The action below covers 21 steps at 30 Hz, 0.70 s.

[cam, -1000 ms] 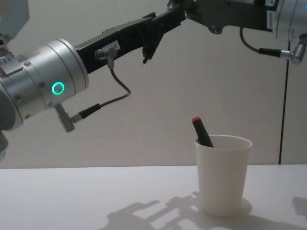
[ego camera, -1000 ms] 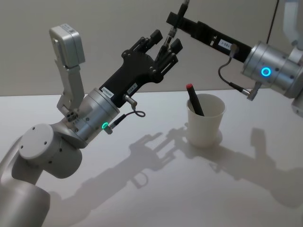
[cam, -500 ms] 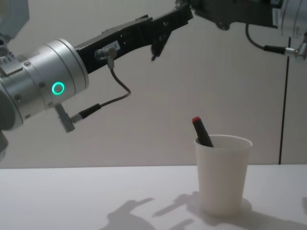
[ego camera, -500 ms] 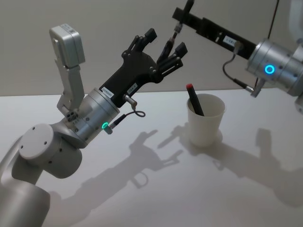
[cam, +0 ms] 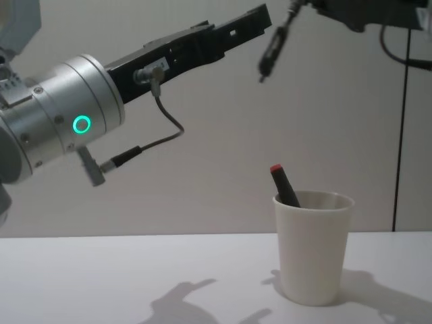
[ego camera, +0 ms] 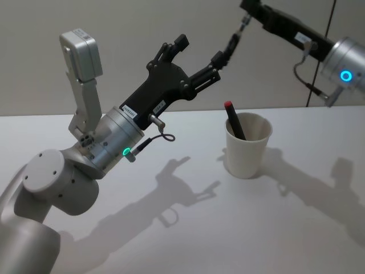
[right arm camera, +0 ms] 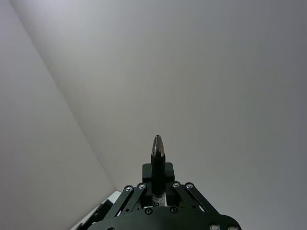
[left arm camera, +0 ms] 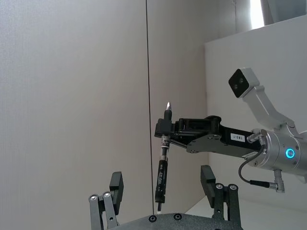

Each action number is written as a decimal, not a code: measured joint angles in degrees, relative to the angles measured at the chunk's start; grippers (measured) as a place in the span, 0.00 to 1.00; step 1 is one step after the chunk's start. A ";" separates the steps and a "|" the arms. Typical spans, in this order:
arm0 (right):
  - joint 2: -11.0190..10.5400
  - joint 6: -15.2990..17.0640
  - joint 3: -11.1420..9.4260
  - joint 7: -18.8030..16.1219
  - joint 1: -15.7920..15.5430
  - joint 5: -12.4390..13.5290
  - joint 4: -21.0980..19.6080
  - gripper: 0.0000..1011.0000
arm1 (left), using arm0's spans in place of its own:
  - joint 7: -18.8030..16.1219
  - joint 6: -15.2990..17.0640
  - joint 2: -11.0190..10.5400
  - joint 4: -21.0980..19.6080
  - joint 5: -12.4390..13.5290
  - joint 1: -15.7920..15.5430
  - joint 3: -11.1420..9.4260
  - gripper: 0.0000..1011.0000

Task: Place the pen into the pen holder.

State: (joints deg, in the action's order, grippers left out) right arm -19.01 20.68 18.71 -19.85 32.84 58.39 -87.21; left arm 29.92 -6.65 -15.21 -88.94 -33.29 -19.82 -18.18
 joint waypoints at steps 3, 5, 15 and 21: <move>-1.13 -0.92 -0.51 1.21 -0.48 -1.93 -0.58 0.13 | 0.00 0.00 0.00 0.00 0.00 0.00 0.00 0.99; -1.98 -1.32 -0.82 1.87 -0.89 -3.22 -1.04 0.13 | 0.00 0.00 0.00 0.00 0.00 0.00 0.00 0.99; -5.52 -1.55 -1.74 3.55 -3.42 -7.62 -3.02 0.13 | 0.00 0.00 0.00 0.00 0.00 0.00 0.00 0.99; -7.58 -0.85 -1.97 3.09 -5.18 -9.51 -4.18 0.13 | 0.00 0.00 0.00 0.00 0.01 0.00 0.00 0.99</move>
State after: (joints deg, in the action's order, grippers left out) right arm -26.59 19.83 16.74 -16.76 27.66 48.87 -91.39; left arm 29.92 -6.65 -15.21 -88.94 -33.29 -19.82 -18.19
